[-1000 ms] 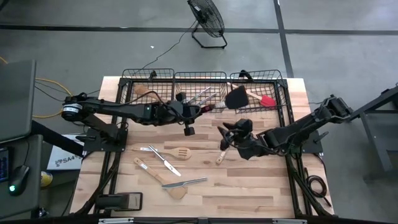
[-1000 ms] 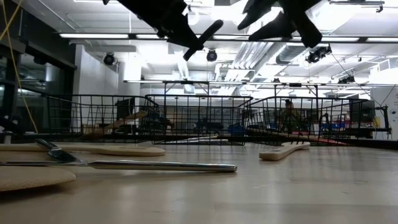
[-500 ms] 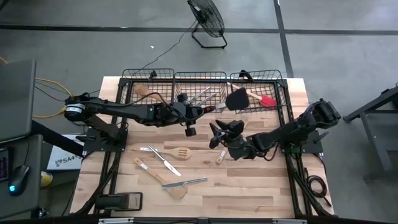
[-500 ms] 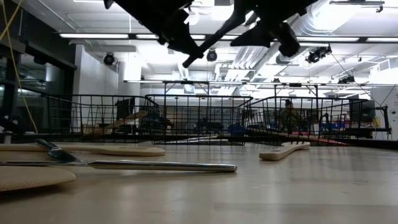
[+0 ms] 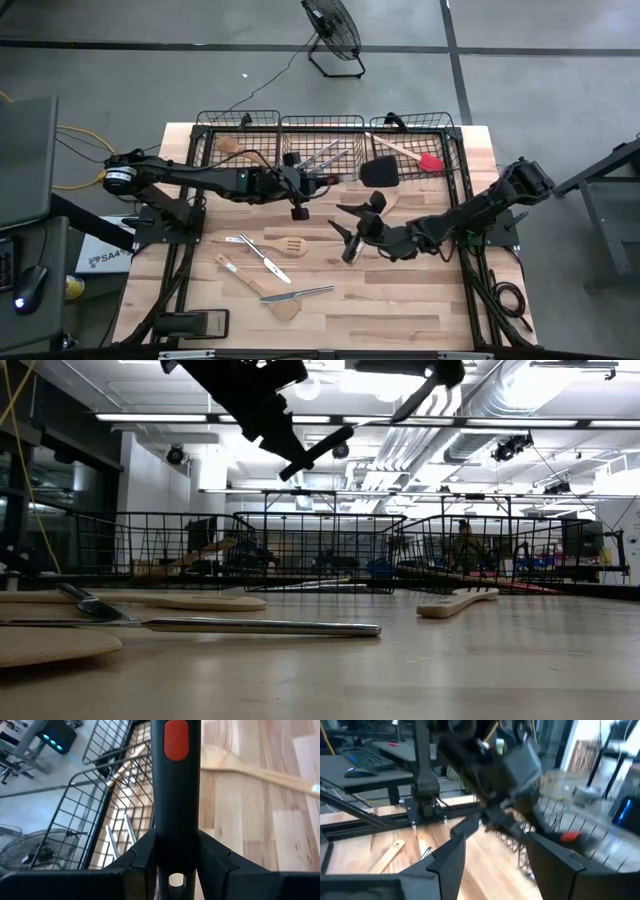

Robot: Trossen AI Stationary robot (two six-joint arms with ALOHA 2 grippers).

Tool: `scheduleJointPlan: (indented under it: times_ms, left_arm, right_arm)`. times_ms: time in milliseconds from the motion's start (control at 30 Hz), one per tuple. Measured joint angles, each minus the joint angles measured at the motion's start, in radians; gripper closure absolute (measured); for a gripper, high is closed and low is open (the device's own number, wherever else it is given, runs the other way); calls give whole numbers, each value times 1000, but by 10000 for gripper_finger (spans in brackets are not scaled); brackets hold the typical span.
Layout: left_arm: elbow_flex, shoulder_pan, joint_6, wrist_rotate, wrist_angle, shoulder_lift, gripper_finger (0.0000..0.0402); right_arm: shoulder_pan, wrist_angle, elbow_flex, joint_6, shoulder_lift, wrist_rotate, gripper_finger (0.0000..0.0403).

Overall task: Pick & Place Kitchen Items
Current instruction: Put the black spatula into the right mesh basket

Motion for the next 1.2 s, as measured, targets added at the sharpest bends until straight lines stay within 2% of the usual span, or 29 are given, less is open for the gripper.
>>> scheduleJointPlan:
  times_ms: [200,333,400,467,533,800,1200]
  left_arm:
    - [93,0,51,11,-155,7,304]
    - [160,0,101,14,-275,25,304]
    - [194,-1,124,14,-280,50,304]
    - [216,-1,133,12,-347,67,304]
    - [238,-1,133,12,-339,93,304]
    - [273,-1,134,17,-356,138,304]
    - [272,-1,134,43,-340,138,304]
  right_arm:
    - [-1,7,3,-218,-68,3,202]
    - [-25,-121,64,-312,-81,-9,202]
    - [-35,-217,109,-348,-80,-13,202]
    - [-52,-314,154,-357,-79,-23,202]
    - [-70,-386,179,-355,-76,-40,202]
    - [-123,-545,191,-366,-74,-178,202]
    - [-252,-658,192,-368,-40,-308,200]
